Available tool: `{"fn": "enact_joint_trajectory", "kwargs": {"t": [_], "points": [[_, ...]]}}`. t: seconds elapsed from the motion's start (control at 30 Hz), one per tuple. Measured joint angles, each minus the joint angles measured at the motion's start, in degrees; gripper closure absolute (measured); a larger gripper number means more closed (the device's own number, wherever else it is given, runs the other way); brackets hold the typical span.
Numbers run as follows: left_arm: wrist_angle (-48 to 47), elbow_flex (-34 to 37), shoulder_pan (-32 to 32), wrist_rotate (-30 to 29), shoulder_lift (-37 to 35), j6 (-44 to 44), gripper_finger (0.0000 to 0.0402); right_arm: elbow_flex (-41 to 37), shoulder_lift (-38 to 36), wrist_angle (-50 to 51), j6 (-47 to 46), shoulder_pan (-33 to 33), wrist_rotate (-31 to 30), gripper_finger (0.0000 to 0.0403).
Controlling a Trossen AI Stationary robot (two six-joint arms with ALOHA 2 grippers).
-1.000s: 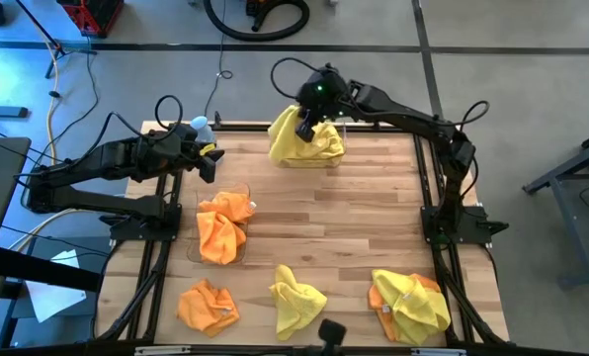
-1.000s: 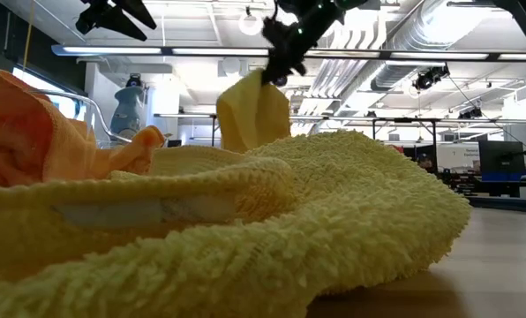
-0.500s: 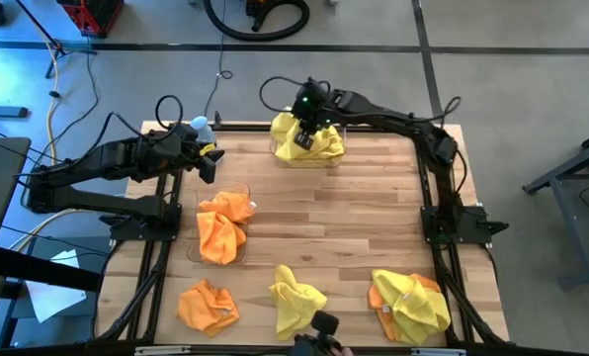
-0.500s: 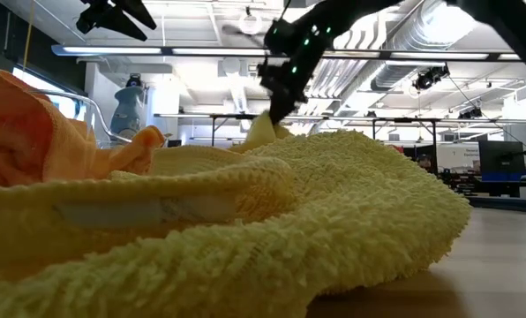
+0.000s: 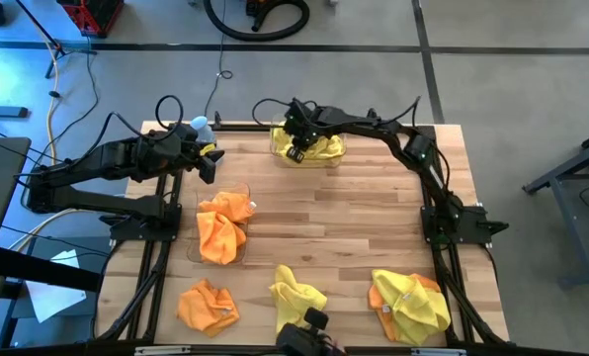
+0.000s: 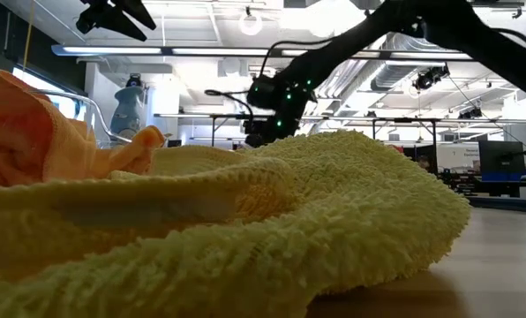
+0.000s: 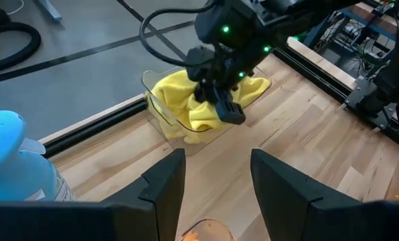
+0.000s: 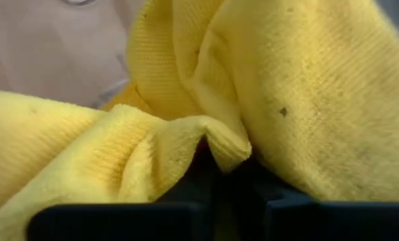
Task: Sort microfiber towel by color & place in baskets
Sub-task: Put the yellow microfiber towel into the top transparent bin, then put the orange microfiber towel into the bottom transparent bin
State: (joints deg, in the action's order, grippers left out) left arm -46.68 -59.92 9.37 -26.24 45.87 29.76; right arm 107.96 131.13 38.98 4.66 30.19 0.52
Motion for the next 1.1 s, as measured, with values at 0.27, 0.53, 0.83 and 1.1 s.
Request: {"fn": "enact_joint_trajectory", "kwargs": {"t": [0.27, 0.53, 0.83, 1.1], "points": [[-0.2, 0.0, 0.0, 0.1, 0.0, 0.0, 0.0243, 0.1, 0.6, -0.9, -4.0, 0.9, 3.2, 0.0263], [-0.2, 0.0, 0.0, 0.1, 0.0, 0.0, 0.0243, -0.1, -4.4, 1.9, -6.2, 2.8, 5.1, 0.0220], [-0.2, 0.0, 0.0, -2.4, 0.0, -3.4, 0.0243, -0.1, -11.9, 5.4, -9.4, 3.9, 5.9, 0.0219], [-0.2, 0.0, 0.0, -2.9, 0.0, -5.9, 0.0243, -0.1, -17.9, 12.4, -10.2, 2.5, 6.8, 0.0219]]}}
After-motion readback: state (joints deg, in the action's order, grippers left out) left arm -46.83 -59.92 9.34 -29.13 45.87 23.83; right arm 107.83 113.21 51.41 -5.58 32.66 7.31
